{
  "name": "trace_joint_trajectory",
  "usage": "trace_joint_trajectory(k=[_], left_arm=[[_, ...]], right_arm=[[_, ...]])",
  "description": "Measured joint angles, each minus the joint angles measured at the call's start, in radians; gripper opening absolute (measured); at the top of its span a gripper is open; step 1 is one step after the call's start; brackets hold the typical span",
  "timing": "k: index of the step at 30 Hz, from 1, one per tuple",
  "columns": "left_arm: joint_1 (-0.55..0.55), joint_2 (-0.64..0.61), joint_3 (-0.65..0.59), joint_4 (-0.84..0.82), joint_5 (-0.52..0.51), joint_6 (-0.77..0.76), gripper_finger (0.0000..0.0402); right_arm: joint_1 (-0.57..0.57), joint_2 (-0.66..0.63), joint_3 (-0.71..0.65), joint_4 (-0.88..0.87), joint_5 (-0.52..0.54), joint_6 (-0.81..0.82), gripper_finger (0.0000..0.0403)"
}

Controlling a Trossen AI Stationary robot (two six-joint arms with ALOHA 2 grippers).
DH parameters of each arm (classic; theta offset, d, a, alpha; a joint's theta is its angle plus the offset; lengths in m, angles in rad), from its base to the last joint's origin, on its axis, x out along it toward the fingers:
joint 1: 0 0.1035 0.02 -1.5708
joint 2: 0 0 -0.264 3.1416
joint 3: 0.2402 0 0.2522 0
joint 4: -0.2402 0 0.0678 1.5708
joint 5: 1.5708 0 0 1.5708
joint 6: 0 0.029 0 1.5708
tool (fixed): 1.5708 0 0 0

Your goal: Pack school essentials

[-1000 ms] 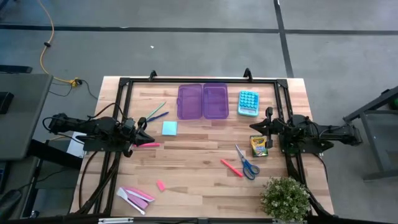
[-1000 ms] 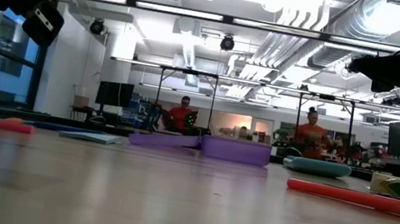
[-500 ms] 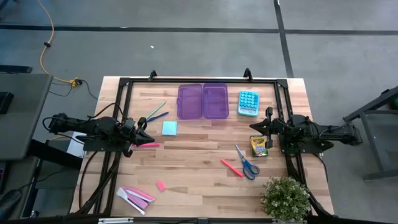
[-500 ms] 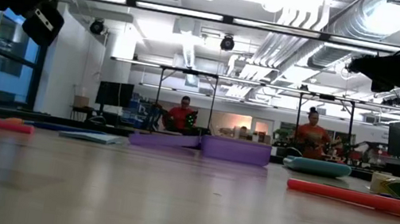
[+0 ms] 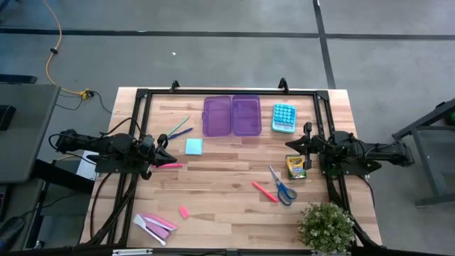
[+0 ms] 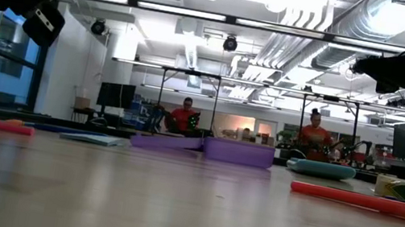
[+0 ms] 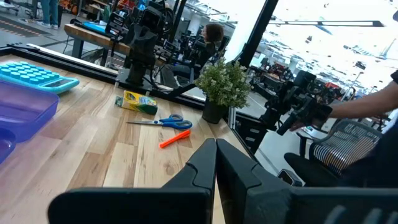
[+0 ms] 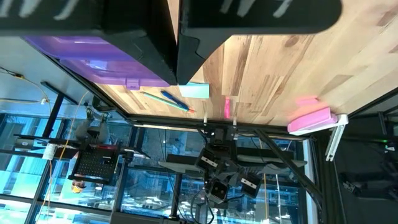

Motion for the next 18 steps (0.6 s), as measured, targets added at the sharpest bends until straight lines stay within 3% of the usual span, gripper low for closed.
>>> trace_joint_trajectory(k=[4, 7, 18], left_arm=[[0.000, 0.000, 0.000, 0.000, 0.000, 0.000, 0.0001], [0.000, 0.000, 0.000, 0.000, 0.000, 0.000, 0.0001], [0.000, 0.000, 0.000, 0.000, 0.000, 0.000, 0.0001]], right_arm=[[0.000, 0.000, 0.000, 0.004, 0.030, -0.170, 0.0000], [0.000, 0.000, 0.000, 0.004, 0.030, -0.191, 0.0000], [0.000, 0.000, 0.000, 0.005, 0.030, 0.138, 0.0000]])
